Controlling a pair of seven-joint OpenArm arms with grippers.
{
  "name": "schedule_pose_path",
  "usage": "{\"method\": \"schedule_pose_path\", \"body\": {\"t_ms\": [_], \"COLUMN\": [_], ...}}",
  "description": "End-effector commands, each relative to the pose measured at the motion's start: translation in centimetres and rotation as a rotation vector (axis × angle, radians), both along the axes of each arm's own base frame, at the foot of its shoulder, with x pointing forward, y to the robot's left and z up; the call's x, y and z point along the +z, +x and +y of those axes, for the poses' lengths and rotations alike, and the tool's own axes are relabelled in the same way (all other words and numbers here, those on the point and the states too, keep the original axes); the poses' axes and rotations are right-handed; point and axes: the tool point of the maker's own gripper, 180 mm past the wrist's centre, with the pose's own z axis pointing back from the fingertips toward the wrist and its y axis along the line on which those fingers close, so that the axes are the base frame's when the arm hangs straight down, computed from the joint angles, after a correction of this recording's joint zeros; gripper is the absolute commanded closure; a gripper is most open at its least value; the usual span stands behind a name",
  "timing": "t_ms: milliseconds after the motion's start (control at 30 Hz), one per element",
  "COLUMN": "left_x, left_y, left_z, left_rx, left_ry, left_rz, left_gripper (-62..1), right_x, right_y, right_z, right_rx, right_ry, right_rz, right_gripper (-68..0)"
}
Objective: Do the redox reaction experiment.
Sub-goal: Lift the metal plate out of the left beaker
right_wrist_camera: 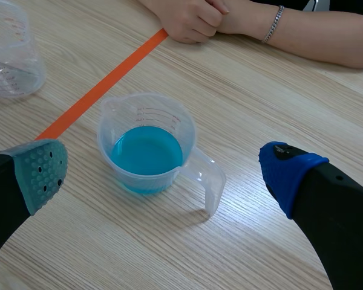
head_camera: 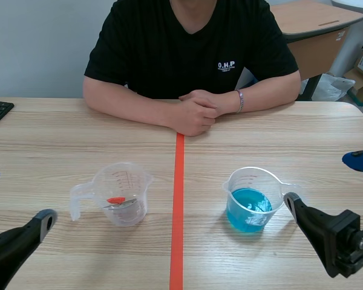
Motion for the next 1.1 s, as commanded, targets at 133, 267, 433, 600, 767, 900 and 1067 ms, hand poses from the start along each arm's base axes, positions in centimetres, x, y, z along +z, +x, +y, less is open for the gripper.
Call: {"method": "schedule_pose_path", "body": {"t_ms": [133, 267, 433, 600, 767, 900, 1067], "left_x": [-3.6, -6.3, -9.3, -10.9, -11.4, -11.5, -11.9], "left_y": [-2.6, -5.4, -9.0, -11.9, -13.8, -14.3, -14.6], "left_z": [3.1, 4.9, 7.2, 8.4, 8.7, 8.4, 7.1], "left_rx": [0.076, 0.128, 0.208, 0.26, 0.296, 0.333, 0.34], "left_ry": [0.046, 0.064, 0.095, 0.105, 0.092, 0.049, 0.01], "left_rz": [0.124, 0.226, 0.344, 0.426, 0.463, 0.477, 0.484], "left_gripper": [-62.3, -62.3, -62.3, -62.3, -62.3, -62.3, -62.3], "right_x": [1.1, 1.2, 1.2, 1.4, 2.1, 2.8, 3.4], "right_y": [0.5, 0.5, 0.5, 0.6, 0.7, 1.3, 2.0], "right_z": [0.3, 0.3, 0.4, 0.4, 1.1, 1.6, 3.6], "right_rx": [0.013, 0.014, 0.014, 0.016, 0.057, 0.095, 0.194], "right_ry": [0.008, 0.009, 0.01, 0.015, 0.021, 0.006, -0.016], "right_rz": [-0.041, -0.043, -0.044, -0.055, -0.089, -0.125, -0.165], "right_gripper": [-67.9, -67.9, -67.9, -67.9, -67.9, -67.9, -67.9]}}
